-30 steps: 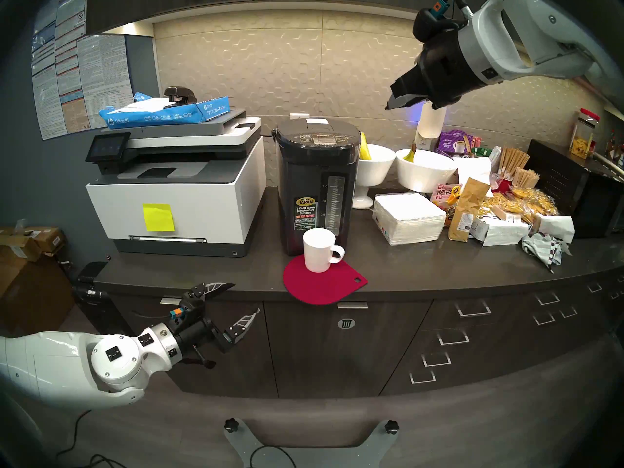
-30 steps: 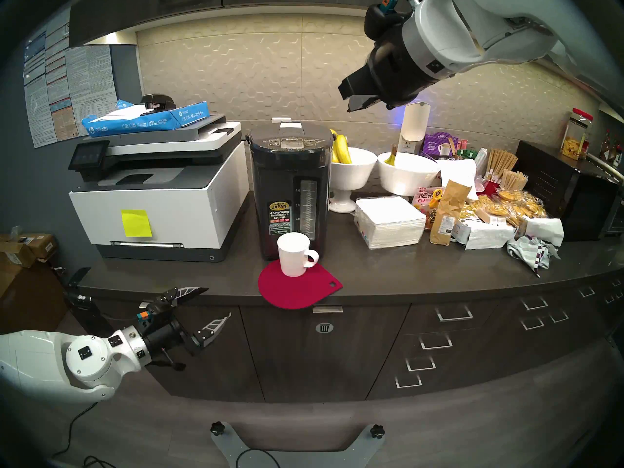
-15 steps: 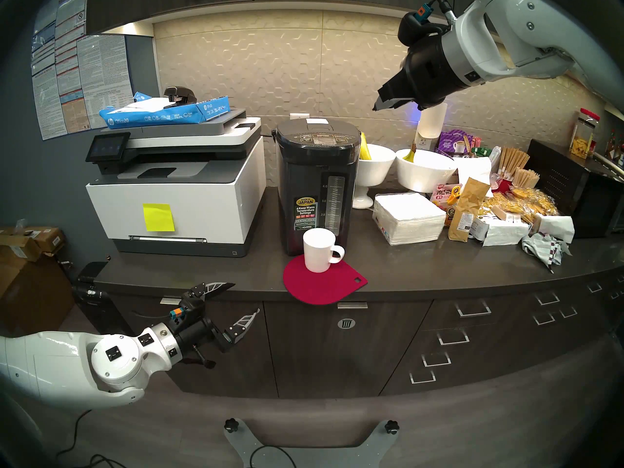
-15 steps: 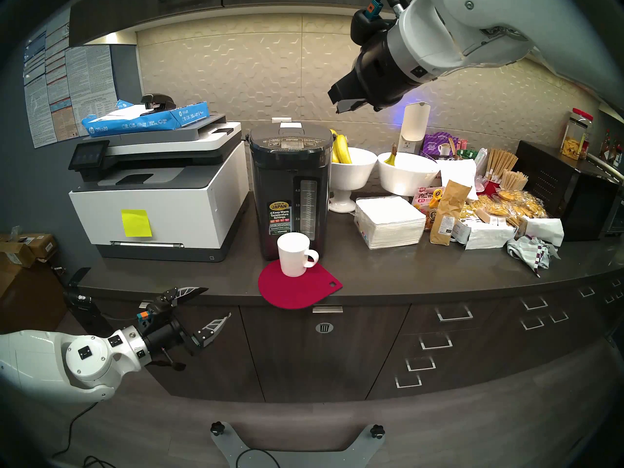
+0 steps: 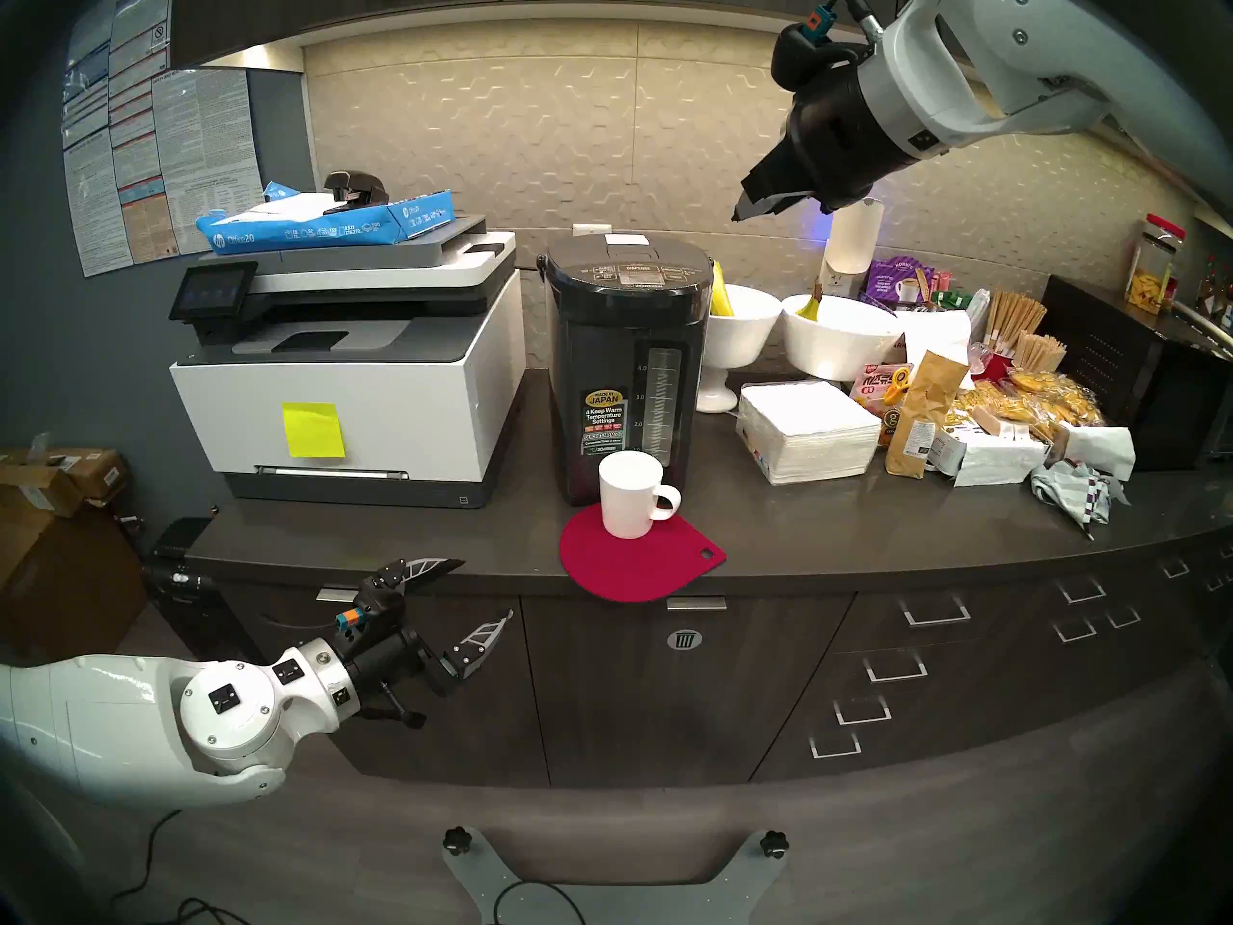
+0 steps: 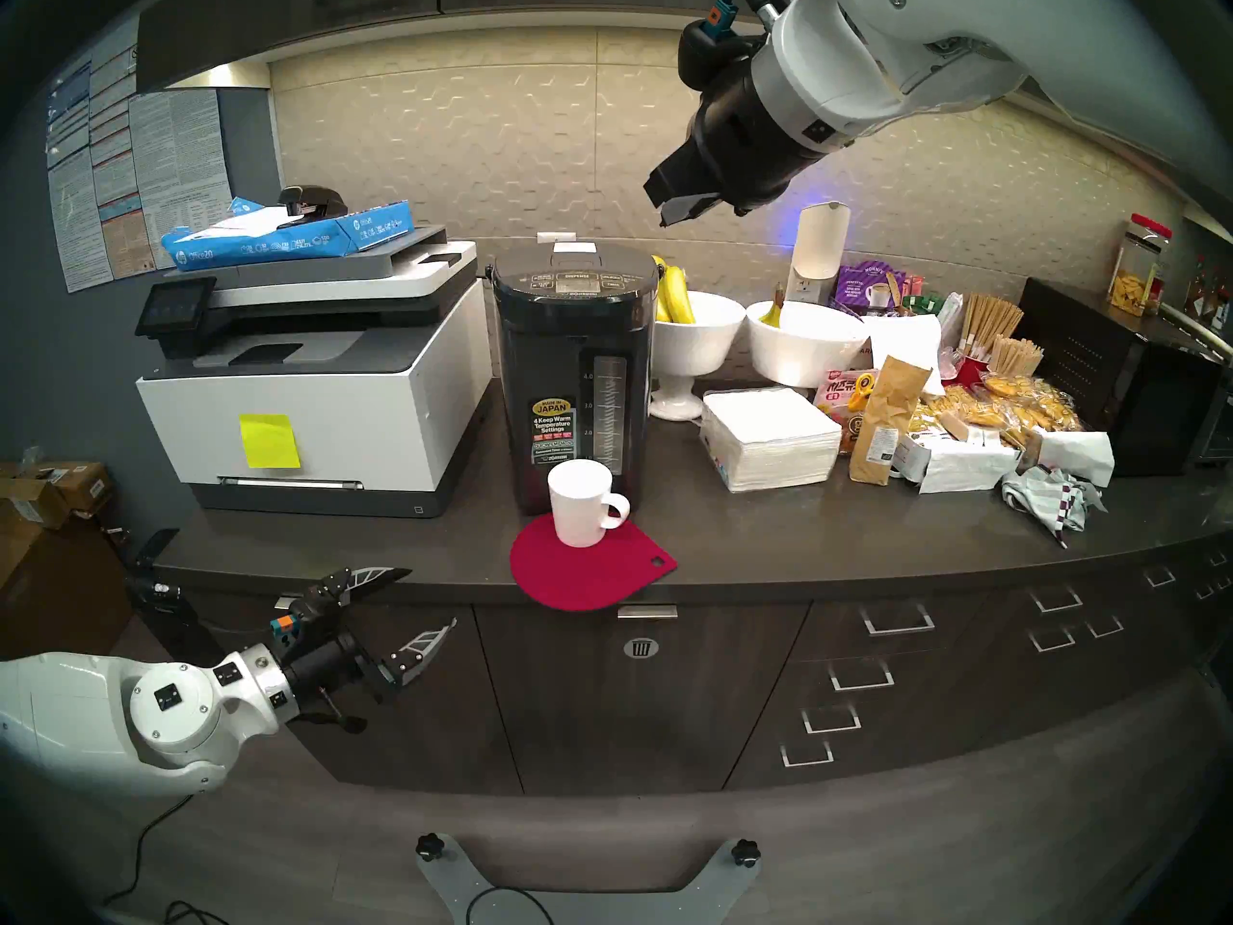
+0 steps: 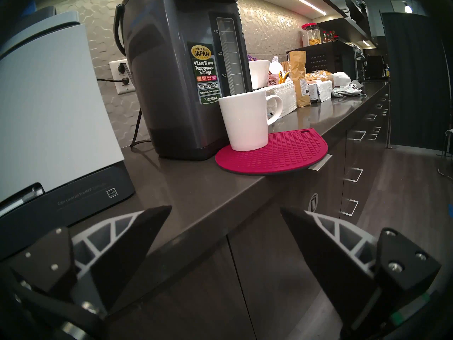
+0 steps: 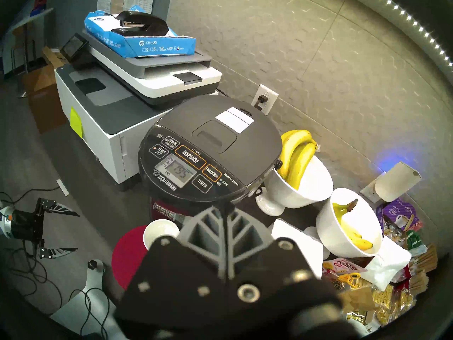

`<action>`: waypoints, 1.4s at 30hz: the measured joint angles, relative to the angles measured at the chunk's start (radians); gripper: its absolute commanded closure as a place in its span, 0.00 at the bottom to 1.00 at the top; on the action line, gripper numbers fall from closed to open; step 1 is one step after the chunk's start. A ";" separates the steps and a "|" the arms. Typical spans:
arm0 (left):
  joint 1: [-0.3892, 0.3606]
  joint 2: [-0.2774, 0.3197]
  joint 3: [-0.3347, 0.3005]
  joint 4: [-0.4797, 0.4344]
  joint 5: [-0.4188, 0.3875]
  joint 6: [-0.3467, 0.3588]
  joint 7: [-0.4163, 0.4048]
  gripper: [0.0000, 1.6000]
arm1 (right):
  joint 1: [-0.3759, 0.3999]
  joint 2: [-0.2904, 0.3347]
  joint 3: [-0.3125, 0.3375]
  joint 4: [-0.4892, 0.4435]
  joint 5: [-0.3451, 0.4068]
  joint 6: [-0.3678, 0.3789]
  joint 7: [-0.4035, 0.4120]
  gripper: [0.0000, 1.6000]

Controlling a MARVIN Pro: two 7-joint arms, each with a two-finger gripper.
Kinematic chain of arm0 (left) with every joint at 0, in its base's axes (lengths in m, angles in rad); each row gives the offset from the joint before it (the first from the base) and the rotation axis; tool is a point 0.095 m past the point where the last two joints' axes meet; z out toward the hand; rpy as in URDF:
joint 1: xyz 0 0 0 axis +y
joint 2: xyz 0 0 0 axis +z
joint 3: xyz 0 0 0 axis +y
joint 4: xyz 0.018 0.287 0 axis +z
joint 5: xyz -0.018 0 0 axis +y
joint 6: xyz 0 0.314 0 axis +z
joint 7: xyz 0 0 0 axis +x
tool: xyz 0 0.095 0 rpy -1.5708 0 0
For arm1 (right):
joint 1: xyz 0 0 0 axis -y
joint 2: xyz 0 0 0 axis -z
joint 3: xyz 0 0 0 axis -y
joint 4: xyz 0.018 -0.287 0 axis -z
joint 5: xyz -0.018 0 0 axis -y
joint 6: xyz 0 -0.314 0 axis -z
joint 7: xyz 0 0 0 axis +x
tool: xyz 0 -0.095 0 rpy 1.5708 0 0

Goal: Press the water dispenser button and fill the cup

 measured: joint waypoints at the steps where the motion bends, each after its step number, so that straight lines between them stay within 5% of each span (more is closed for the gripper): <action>1: 0.000 0.000 0.000 0.000 0.000 0.000 0.000 0.00 | -0.003 -0.006 0.000 0.003 0.000 0.000 0.000 1.00; 28: -0.003 0.000 0.004 0.000 0.000 0.000 0.000 0.00 | -0.079 -0.112 0.028 0.060 0.051 -0.037 -0.029 1.00; 42: -0.005 0.000 0.005 0.000 -0.001 0.000 0.000 0.00 | -0.078 -0.150 0.029 0.114 -0.009 0.047 0.061 1.00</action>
